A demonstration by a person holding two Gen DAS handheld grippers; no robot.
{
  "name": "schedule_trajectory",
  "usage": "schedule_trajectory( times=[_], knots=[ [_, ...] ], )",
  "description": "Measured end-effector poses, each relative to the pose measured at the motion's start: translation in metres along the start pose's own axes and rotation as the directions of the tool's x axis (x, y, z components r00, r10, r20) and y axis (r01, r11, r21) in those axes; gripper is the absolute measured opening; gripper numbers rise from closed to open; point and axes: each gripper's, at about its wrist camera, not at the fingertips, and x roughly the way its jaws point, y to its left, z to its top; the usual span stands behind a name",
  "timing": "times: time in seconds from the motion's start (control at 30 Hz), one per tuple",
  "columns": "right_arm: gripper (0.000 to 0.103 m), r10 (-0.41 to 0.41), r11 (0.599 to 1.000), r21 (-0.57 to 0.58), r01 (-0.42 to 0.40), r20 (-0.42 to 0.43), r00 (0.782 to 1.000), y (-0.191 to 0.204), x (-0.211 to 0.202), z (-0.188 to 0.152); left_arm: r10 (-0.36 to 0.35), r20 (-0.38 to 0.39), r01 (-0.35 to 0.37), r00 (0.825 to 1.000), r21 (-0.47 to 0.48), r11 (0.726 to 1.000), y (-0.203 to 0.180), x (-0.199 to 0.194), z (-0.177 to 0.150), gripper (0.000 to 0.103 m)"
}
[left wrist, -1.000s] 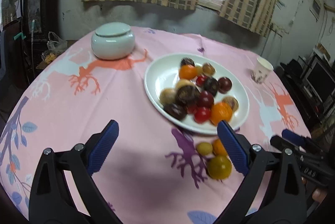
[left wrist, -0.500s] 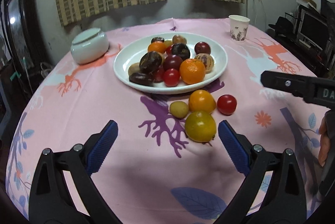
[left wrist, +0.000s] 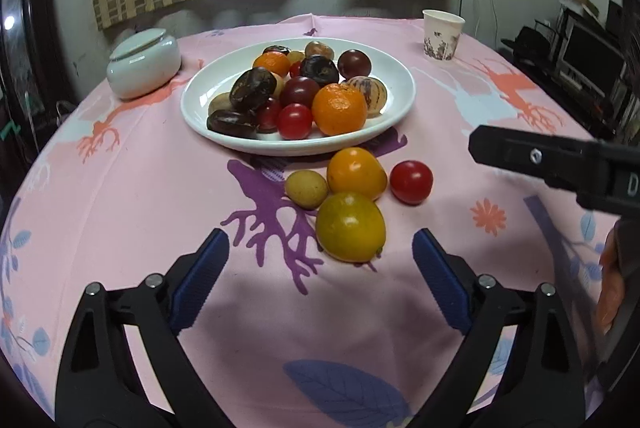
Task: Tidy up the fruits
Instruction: 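Grasp a yellow-green round fruit with the left tool while the right tool grasps a red cherry tomato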
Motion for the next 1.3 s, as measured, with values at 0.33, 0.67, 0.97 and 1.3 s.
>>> schedule_trajectory(
  times=[0.33,0.67,0.97,1.3],
  knots=[
    [0.087,0.031,0.999,0.023,-0.031,-0.007,0.999,0.001,-0.006,0.003,0.029,-0.112,-0.028,0.993,0.01,1.0,-0.019,0.036,0.008,0.045],
    [0.087,0.012,1.0,0.009,-0.012,-0.037,0.999,0.002,0.001,-0.001,-0.046,-0.084,0.045,0.995,-0.013,0.999,-0.006,0.01,0.004,0.04],
    [0.087,-0.103,0.987,-0.132,0.093,-0.073,0.992,0.014,0.021,-0.012,-0.025,-0.034,0.024,0.999,-0.016,1.0,0.025,-0.01,-0.009,0.04],
    [0.082,-0.169,0.941,-0.316,0.121,-0.129,0.977,0.038,0.058,-0.03,-0.144,-0.11,0.131,0.983,-0.12,0.984,0.042,0.013,-0.014,0.04]
  ],
)
